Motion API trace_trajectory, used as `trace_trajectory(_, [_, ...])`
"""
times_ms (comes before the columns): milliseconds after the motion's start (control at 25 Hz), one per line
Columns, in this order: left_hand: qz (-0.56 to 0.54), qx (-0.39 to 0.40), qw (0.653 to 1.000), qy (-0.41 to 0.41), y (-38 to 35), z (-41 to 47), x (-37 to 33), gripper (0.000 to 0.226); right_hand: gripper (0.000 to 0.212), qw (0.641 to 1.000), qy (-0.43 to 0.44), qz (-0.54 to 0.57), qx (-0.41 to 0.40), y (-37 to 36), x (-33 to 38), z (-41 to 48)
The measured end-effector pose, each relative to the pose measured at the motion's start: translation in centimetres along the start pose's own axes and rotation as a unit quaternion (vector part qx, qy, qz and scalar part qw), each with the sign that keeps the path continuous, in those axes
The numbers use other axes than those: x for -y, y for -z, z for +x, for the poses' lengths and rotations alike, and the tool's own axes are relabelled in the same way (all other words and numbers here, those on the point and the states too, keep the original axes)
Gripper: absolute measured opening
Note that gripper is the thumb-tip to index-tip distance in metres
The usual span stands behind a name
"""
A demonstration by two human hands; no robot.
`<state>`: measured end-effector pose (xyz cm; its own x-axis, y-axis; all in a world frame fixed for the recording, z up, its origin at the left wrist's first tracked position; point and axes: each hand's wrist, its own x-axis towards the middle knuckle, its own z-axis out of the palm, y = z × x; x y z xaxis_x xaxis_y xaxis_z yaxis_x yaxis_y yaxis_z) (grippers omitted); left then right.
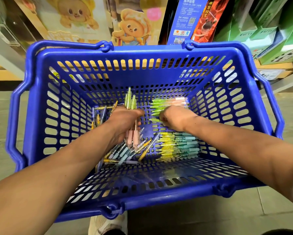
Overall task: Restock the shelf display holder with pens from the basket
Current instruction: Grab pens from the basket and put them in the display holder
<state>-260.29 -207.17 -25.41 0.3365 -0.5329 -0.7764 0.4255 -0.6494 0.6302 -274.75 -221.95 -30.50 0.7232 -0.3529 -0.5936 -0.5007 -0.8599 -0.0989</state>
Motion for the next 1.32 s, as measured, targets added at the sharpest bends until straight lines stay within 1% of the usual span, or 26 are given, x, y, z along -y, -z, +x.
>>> trace_trajectory(40, [-0.009,-0.001,1.000,-0.001,0.0,0.0,0.0,0.019,0.007,0.997,-0.012,0.070,-0.031,0.4,-0.1,-0.1])
trace_trajectory(80, [-0.018,-0.004,1.000,-0.004,0.0,0.0,0.0,0.016,0.006,0.985,-0.026,0.161,-0.060,0.9,-0.1,-0.3])
trace_trajectory(120, [-0.026,-0.009,1.000,-0.007,0.0,0.1,0.0,0.016,0.007,0.960,-0.036,0.263,-0.084,1.5,0.2,-0.6])
trace_trajectory(160, [-0.041,-0.016,0.999,-0.009,-0.1,0.1,0.0,0.020,0.012,0.928,-0.041,0.359,-0.093,2.1,0.6,-1.0])
trace_trajectory(200, [-0.060,-0.022,0.998,-0.010,-0.2,0.2,-0.1,0.023,0.020,0.892,-0.045,0.442,-0.085,2.6,1.1,-1.4])
trace_trajectory(280, [-0.106,-0.019,0.994,-0.016,-0.5,0.1,-0.3,0.022,0.026,0.817,-0.054,0.571,-0.055,3.0,2.4,-1.9])
trace_trajectory(320, [-0.126,-0.009,0.992,-0.015,-0.6,0.0,-0.4,0.023,0.024,0.788,-0.056,0.611,-0.048,3.0,3.0,-2.0])
trace_trajectory(360, [-0.138,0.002,0.990,-0.013,-0.7,0.0,-0.5,0.026,0.021,0.770,-0.055,0.634,-0.048,3.0,3.6,-2.0])
trace_trajectory(440, [-0.144,0.010,0.989,-0.011,-0.8,0.1,-0.4,0.035,0.014,0.746,-0.044,0.662,-0.060,2.9,4.6,-1.9])
trace_trajectory(480, [-0.141,0.005,0.990,-0.012,-0.7,0.1,-0.3,0.037,0.012,0.739,-0.033,0.669,-0.066,2.8,4.9,-1.8])
trace_trajectory(520, [-0.137,-0.006,0.990,-0.014,-0.6,0.2,-0.2,0.038,0.011,0.743,-0.016,0.666,-0.065,2.7,4.8,-1.8])
trace_trajectory(560, [-0.131,-0.022,0.991,-0.015,-0.4,0.3,-0.2,0.039,0.011,0.755,0.000,0.654,-0.054,2.6,4.6,-1.8])
trace_trajectory(640, [-0.106,-0.047,0.993,-0.023,-0.2,0.3,-0.2,0.042,0.007,0.796,-0.001,0.603,-0.045,2.4,3.4,-1.5])
trace_trajectory(680, [-0.101,-0.049,0.993,-0.027,-0.1,0.3,-0.2,0.044,0.008,0.827,-0.025,0.558,-0.058,2.3,2.5,-1.2])
trace_trajectory(720, [-0.101,-0.046,0.993,-0.028,-0.1,0.2,-0.2,0.045,0.010,0.864,-0.059,0.494,-0.077,2.2,1.5,-0.9])
trace_trajectory(760, [-0.099,-0.041,0.994,-0.027,-0.1,0.1,-0.2,0.045,0.011,0.907,-0.086,0.402,-0.091,2.0,0.3,-0.5])
trace_trajectory(800, [-0.092,-0.035,0.995,-0.025,-0.1,0.0,-0.2,0.043,0.011,0.948,-0.093,0.291,-0.092,1.7,-0.8,-0.2])
trace_trajectory(840, [-0.081,-0.029,0.996,-0.025,-0.1,0.0,-0.2,0.040,0.019,0.978,-0.078,0.177,-0.081,1.3,-1.7,0.1])
trace_trajectory(880, [-0.072,-0.025,0.997,-0.024,-0.1,0.0,-0.2,0.037,0.029,0.993,-0.052,0.088,-0.061,0.8,-2.4,0.4])
trace_trajectory(920, [-0.060,-0.024,0.998,-0.026,0.0,0.0,-0.2,0.034,0.034,0.998,-0.028,0.035,-0.047,0.3,-2.8,0.6])
trace_trajectory(1000, [-0.022,-0.022,0.999,-0.029,-0.1,0.0,-0.2,0.031,0.035,0.999,0.001,-0.004,-0.050,-0.2,-3.0,0.8])
trace_trajectory(1080, [-0.012,-0.024,0.999,-0.032,-0.2,-0.1,-0.2,0.028,0.035,0.997,0.019,-0.043,-0.064,-0.4,-2.7,1.2])
trace_trajectory(1200, [-0.038,-0.026,0.998,-0.033,-0.2,-0.1,-0.2,0.020,0.042,0.986,0.031,-0.140,-0.080,-1.0,-1.7,1.4])
trace_trajectory(1280, [-0.019,-0.027,0.999,-0.035,-0.2,-0.2,-0.2,0.013,0.043,0.975,0.053,-0.196,-0.090,-1.5,-1.3,1.4])
trace_trajectory(1320, [-0.004,-0.029,0.999,-0.036,-0.2,-0.3,-0.2,0.016,0.041,0.972,0.061,-0.202,-0.100,-1.5,-1.3,1.4])
